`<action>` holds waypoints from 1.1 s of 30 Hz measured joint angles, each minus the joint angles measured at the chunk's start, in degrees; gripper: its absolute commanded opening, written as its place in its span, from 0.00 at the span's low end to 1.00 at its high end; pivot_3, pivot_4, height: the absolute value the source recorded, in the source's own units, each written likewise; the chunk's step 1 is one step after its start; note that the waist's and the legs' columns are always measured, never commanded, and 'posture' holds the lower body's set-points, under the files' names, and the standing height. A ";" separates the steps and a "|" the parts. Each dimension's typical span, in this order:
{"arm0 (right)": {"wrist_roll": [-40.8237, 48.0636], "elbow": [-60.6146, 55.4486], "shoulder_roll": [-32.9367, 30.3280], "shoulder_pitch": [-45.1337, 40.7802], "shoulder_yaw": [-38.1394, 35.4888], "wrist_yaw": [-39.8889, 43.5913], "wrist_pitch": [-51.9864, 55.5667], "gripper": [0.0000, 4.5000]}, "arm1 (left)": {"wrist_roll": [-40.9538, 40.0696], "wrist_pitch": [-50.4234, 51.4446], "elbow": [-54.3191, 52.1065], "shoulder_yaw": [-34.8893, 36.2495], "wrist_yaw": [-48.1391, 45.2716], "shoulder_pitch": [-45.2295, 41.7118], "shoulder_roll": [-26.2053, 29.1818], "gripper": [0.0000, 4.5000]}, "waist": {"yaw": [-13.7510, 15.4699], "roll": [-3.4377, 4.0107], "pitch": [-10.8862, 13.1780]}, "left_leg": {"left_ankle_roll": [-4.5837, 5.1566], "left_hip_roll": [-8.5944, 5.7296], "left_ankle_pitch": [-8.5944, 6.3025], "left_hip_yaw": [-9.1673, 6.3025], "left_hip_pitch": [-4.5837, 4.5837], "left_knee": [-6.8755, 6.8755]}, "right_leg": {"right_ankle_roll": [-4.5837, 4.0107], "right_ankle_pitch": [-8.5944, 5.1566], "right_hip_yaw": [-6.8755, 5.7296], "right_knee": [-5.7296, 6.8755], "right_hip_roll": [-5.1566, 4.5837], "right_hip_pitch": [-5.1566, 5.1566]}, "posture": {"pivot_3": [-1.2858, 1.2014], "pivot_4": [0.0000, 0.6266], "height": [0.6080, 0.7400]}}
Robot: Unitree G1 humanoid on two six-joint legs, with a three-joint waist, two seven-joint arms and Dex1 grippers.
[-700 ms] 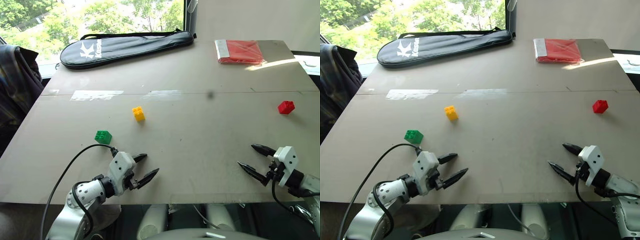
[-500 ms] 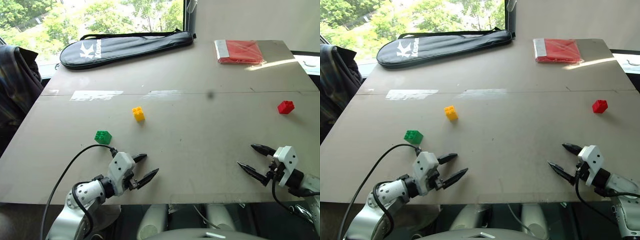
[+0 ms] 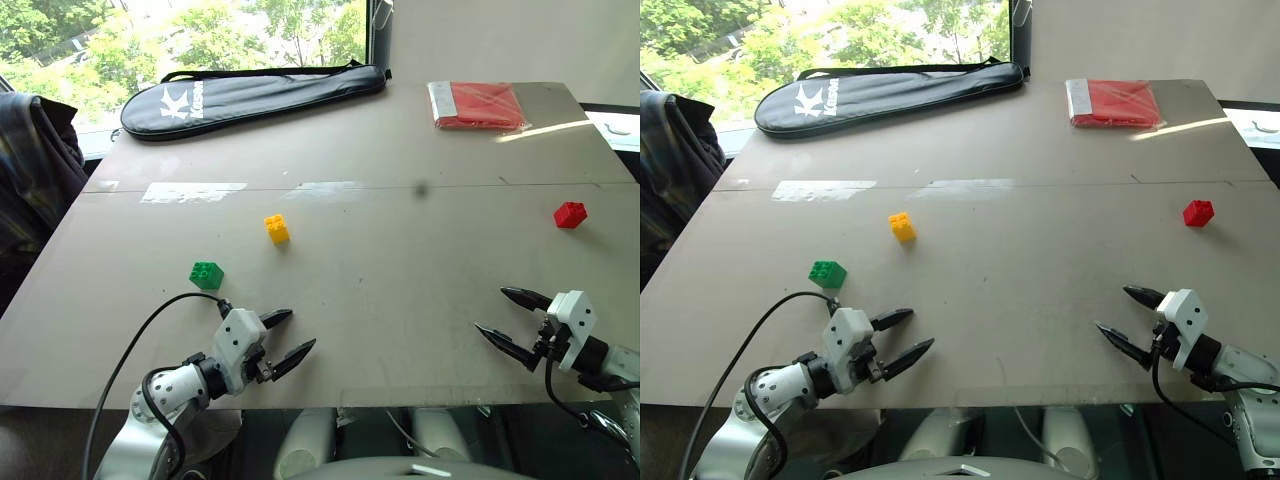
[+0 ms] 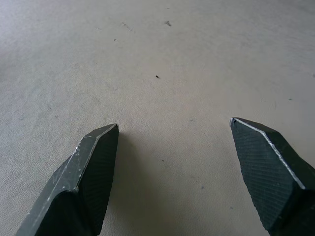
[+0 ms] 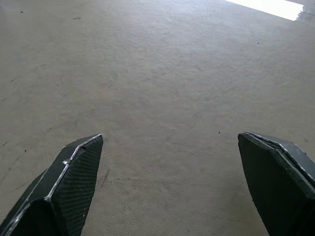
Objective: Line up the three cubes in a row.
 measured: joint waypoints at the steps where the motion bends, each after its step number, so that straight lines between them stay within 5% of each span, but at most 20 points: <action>1: 0.00 0.03 0.00 0.01 0.00 -0.05 0.00 1.00 | 0.00 0.00 0.06 0.00 -0.09 -0.27 0.00 0.82 | 0.00 0.00 0.00 | 0.00 0.00 0.00 0.00 0.00 0.00 | 0.00 0.00 0.00 0.00 0.00 0.00 | 0.52 0.24 0.94; 6: -0.29 0.02 0.23 -0.01 -0.15 -1.84 -0.07 1.00 | -0.05 0.53 0.51 -0.05 -0.96 -1.61 0.50 0.82 | 0.02 0.00 0.00 | 0.00 0.00 0.00 -0.01 0.01 0.00 | 0.00 0.00 -0.01 0.01 0.00 0.01 | 0.52 0.24 0.94; 16: 2.12 0.64 1.57 -8.84 -10.88 -20.30 11.39 1.00 | -8.91 11.31 -1.66 0.00 -8.31 -16.80 7.02 0.82 | -0.04 -0.01 0.00 | -0.10 0.00 0.05 -0.02 -0.05 0.00 | -0.01 0.01 -0.01 0.02 0.07 -0.04 | 0.52 0.24 0.94; 24: -0.32 14.23 -2.30 -27.73 -13.52 -33.77 23.95 1.00 | -16.30 22.87 -4.34 -2.78 -12.00 -36.86 8.94 0.82 | -0.64 -0.09 0.10 | -0.24 0.04 0.15 0.27 -0.04 0.01 | -0.01 0.02 0.23 0.07 0.15 -0.12 | 0.52 0.24 0.94; 33: -2.71 34.92 -2.39 -41.73 -9.68 -31.92 23.82 1.00 | -19.20 30.00 -5.69 -2.58 -12.00 -43.05 10.23 0.82 | -0.66 -0.11 0.11 | -0.24 0.04 0.15 0.31 -0.41 0.00 | 0.01 0.03 0.27 0.04 0.15 -0.44 | 0.52 0.24 0.94</action>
